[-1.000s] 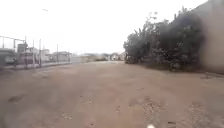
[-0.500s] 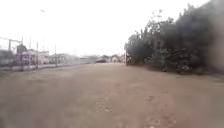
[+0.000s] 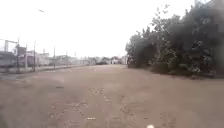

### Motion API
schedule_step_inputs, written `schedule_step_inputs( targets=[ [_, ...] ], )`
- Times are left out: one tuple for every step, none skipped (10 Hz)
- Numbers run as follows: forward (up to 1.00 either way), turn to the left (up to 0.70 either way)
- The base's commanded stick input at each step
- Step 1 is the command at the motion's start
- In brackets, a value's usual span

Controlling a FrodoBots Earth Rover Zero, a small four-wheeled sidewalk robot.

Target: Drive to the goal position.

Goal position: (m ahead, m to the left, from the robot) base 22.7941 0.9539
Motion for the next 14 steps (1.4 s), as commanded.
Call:
schedule_step_inputs(
  targets=[
    [1.0,0.0],
    [1.0,0.0],
    [1.0,0.0],
    [1.0,0.0],
    [1.0,0.0],
    [1.0,0.0],
    [1.0,0.0],
    [1.0,0.0],
    [1.0,0.0],
    [1.0,0.0],
    [1.0,0.0],
    [1.0,0.0],
    [1.0,0.0],
    [1.0,0.0]
  ],
)
